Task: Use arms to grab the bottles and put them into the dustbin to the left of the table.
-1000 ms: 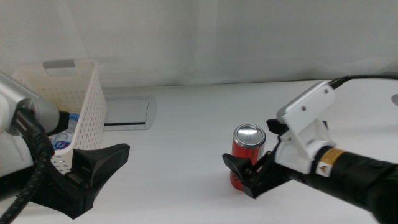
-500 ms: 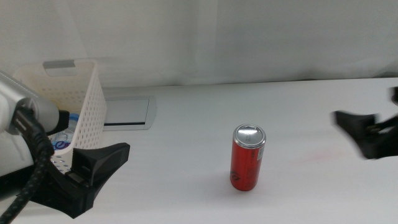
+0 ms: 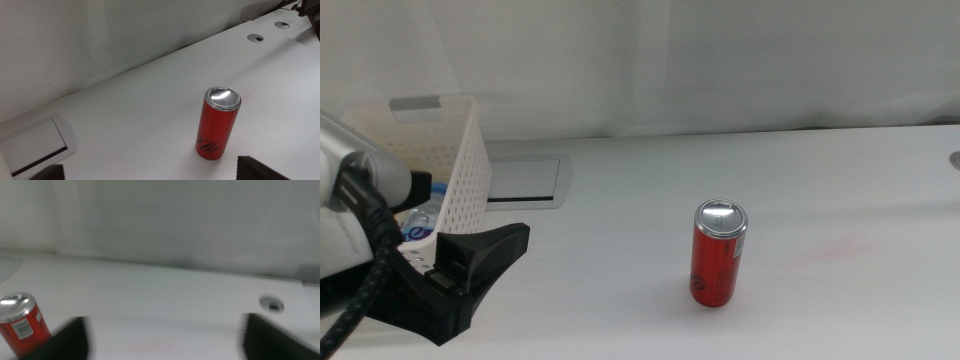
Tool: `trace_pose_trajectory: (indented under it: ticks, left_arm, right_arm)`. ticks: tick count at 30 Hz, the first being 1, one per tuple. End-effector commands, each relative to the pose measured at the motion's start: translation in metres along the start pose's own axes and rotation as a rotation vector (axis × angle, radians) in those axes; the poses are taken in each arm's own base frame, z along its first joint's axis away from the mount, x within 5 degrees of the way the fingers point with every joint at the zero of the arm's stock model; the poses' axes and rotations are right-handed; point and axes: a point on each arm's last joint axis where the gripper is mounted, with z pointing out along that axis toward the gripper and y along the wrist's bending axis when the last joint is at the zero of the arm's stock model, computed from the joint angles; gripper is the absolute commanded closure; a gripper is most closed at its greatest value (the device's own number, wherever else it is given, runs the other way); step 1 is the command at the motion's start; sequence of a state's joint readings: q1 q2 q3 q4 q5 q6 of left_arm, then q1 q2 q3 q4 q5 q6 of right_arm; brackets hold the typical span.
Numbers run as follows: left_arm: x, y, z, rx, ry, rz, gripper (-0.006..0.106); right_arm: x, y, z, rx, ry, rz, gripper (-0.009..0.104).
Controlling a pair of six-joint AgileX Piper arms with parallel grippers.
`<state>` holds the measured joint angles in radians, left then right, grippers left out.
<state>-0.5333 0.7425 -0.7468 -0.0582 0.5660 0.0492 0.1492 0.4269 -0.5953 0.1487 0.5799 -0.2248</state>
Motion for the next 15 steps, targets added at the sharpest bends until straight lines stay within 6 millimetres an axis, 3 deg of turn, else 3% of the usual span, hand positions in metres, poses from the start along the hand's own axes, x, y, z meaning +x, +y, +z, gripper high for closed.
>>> trace_pose_trajectory:
  ticks: [1, 3, 4, 9, 15]
  left_arm:
    - [0.000, -0.001, 0.000, 0.010, -0.013, -0.009, 0.012]
    - [0.001, -0.002, 0.000, 0.012, -0.003, -0.012, 0.012]
    - [0.001, -0.002, 0.000, 0.012, -0.001, -0.012, 0.012]
    - [0.000, -0.002, 0.003, 0.020, 0.003, 0.003, 0.012]
    - [0.012, -0.009, 0.028, 0.104, 0.031, -0.005, 0.012]
  right_arm:
    - [0.008, -0.003, -0.006, 0.040, 0.056, 0.060, 0.035]
    - [0.013, -0.003, -0.008, 0.048, 0.101, 0.143, 0.082]
    - [0.015, -0.002, -0.009, 0.045, 0.119, 0.168, 0.097]
    - [0.022, -0.003, -0.002, 0.061, 0.015, 0.155, 0.098]
    - [0.057, -0.004, 0.013, 0.091, -0.014, 0.160, 0.098]
